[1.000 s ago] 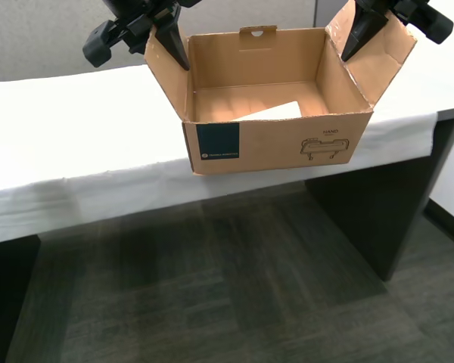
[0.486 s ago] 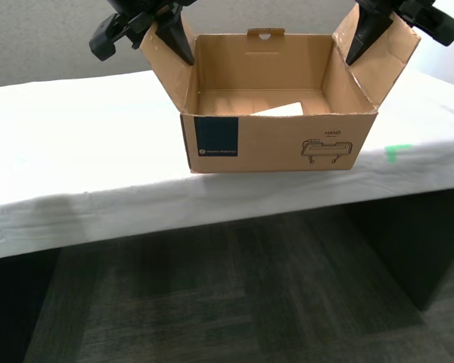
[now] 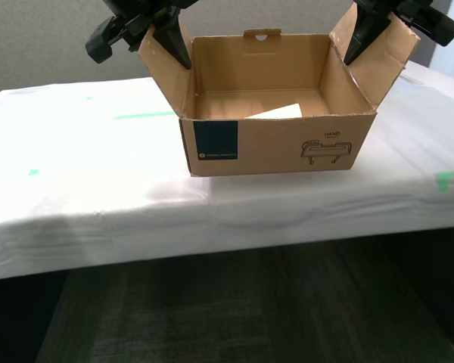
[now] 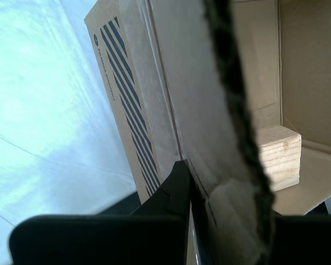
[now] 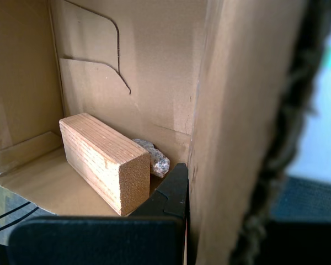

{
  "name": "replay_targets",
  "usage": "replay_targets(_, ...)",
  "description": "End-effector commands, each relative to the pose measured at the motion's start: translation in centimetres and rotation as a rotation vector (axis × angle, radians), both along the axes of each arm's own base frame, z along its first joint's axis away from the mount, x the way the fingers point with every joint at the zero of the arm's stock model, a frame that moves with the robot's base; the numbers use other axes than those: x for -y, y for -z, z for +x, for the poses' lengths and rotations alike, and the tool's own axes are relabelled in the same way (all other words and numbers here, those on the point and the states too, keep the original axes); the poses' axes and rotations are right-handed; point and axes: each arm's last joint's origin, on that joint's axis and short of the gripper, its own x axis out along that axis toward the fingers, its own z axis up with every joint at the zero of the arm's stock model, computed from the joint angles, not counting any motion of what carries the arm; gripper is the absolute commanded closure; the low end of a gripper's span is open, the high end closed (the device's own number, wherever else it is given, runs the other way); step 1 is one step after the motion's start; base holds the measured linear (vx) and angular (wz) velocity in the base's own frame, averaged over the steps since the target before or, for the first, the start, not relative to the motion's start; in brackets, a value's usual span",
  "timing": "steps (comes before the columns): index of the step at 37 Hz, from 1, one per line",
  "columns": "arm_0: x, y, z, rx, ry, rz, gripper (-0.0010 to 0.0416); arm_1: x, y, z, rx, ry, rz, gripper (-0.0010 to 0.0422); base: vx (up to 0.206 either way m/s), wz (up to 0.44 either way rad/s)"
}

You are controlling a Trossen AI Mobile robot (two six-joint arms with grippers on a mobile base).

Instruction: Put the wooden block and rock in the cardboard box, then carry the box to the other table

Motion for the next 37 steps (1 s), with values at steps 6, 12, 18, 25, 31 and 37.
replay_targets(6, -0.1, -0.1, 0.0, 0.013, -0.028, 0.015, 0.0407, 0.1, -0.1, 0.0, -0.002, 0.013, -0.016, 0.0413, 0.159, 0.031)
replay_targets(12, -0.2, -0.1, 0.0, 0.014, -0.033, 0.015, 0.0407, 0.1, 0.1, -0.4, -0.009, 0.016, -0.011, 0.0413, 0.161, 0.011)
replay_targets(18, -0.3, -0.1, -0.1, 0.010, -0.037, 0.014, 0.0407, -1.1, 1.1, -2.1, -0.013, -0.031, 0.041, 0.0413, 0.159, -0.002)
replay_targets(25, -1.3, -0.1, -0.4, 0.010, -0.068, 0.015, 0.0406, -2.4, 1.0, -3.9, -0.014, -0.066, 0.014, 0.0413, 0.162, -0.022)
replay_targets(31, -3.4, -0.3, -0.9, 0.005, -0.091, 0.058, 0.0407, -2.7, 0.1, -4.5, 0.010, -0.077, -0.011, 0.0413, 0.163, -0.028)
replay_targets(37, -4.3, -0.2, -1.3, 0.000, -0.107, 0.056, 0.0406, -2.7, 0.1, -4.5, 0.011, -0.077, -0.008, 0.0413, 0.160, -0.034)
